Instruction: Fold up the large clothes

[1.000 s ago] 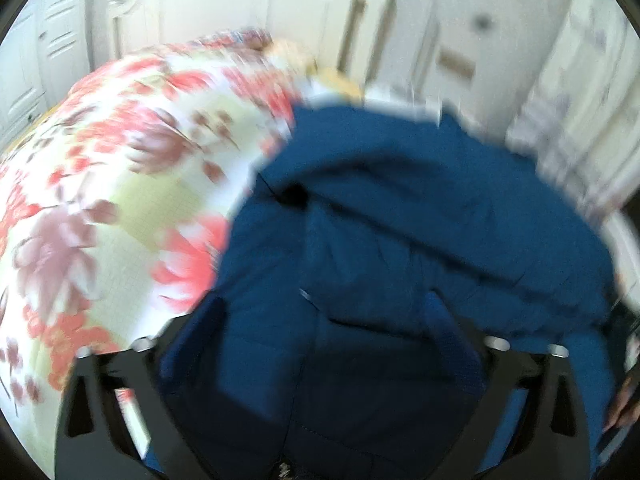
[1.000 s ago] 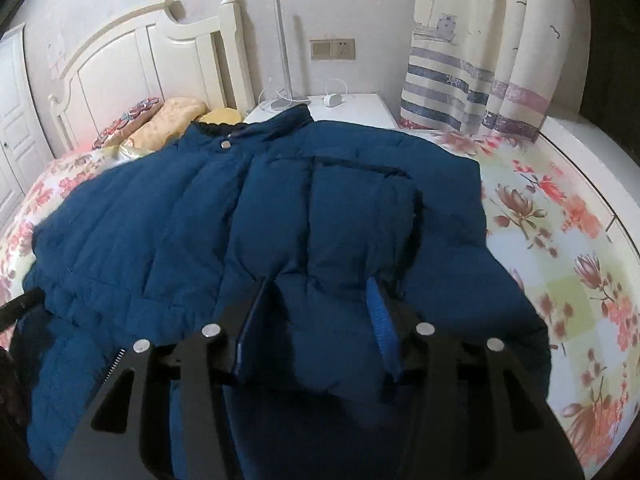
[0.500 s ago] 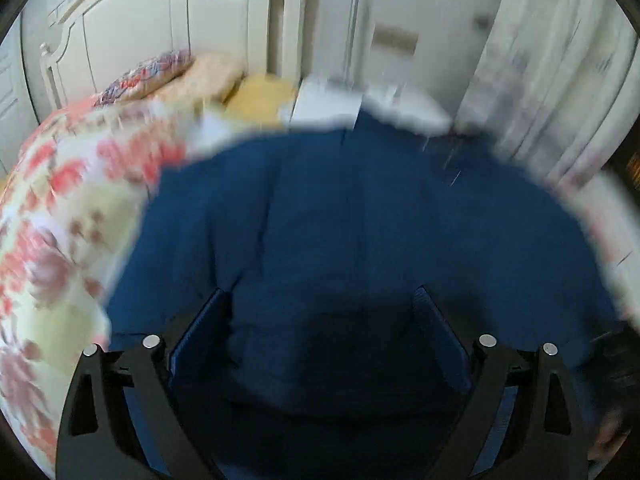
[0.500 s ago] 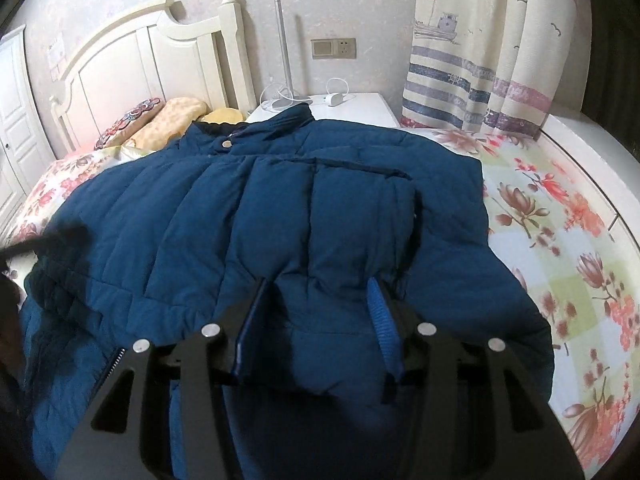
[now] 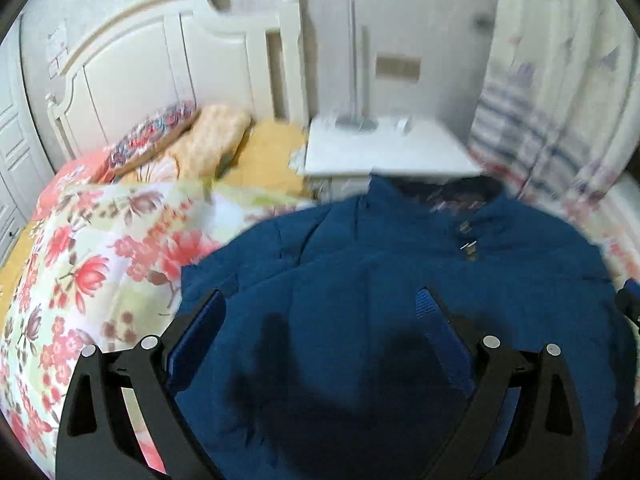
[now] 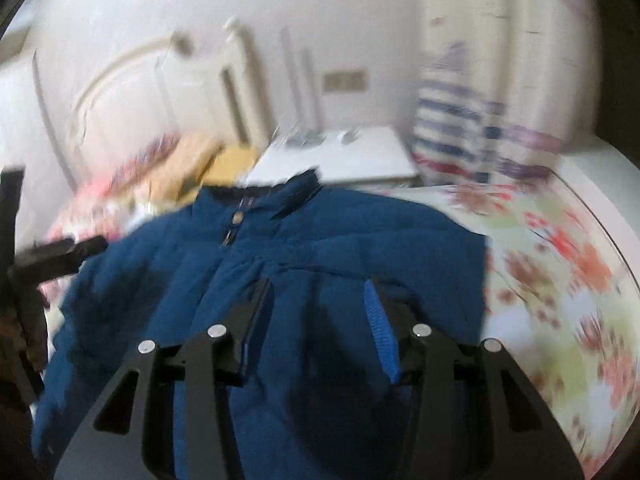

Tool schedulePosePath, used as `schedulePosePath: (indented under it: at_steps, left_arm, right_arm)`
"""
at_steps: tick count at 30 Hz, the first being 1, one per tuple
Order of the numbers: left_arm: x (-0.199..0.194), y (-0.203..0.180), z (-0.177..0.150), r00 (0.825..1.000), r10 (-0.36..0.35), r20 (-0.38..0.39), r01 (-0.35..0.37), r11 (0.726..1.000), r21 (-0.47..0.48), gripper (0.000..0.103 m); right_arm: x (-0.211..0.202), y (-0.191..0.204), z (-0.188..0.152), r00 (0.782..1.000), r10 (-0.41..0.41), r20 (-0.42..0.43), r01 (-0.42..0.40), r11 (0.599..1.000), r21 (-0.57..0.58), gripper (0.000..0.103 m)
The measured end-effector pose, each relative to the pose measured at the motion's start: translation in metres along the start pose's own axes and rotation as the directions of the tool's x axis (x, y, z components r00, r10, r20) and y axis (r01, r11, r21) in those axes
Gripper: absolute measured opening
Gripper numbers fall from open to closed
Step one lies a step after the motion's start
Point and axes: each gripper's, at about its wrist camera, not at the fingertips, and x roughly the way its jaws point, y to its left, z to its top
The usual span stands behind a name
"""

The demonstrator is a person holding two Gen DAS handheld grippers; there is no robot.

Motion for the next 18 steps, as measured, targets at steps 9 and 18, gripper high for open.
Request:
schedulePosePath:
  at_steps: [9, 18]
  left_arm:
    - [0.032, 0.019, -0.017, 0.998, -0.032, -0.052, 0.031, 0.999, -0.015, 0.098]
    - [0.073, 0.035, -0.011, 0.995, 0.004, -0.097, -0.007, 0.999, -0.038, 0.099]
  right_arm:
    - [0.019, 0.000, 0.010, 0.997, -0.037, -0.061, 0.032, 0.996, -0.085, 0.052]
    - [0.089, -0.100, 0.030, 0.970, -0.082, -0.228, 0.106, 0.990, 0.094, 0.065]
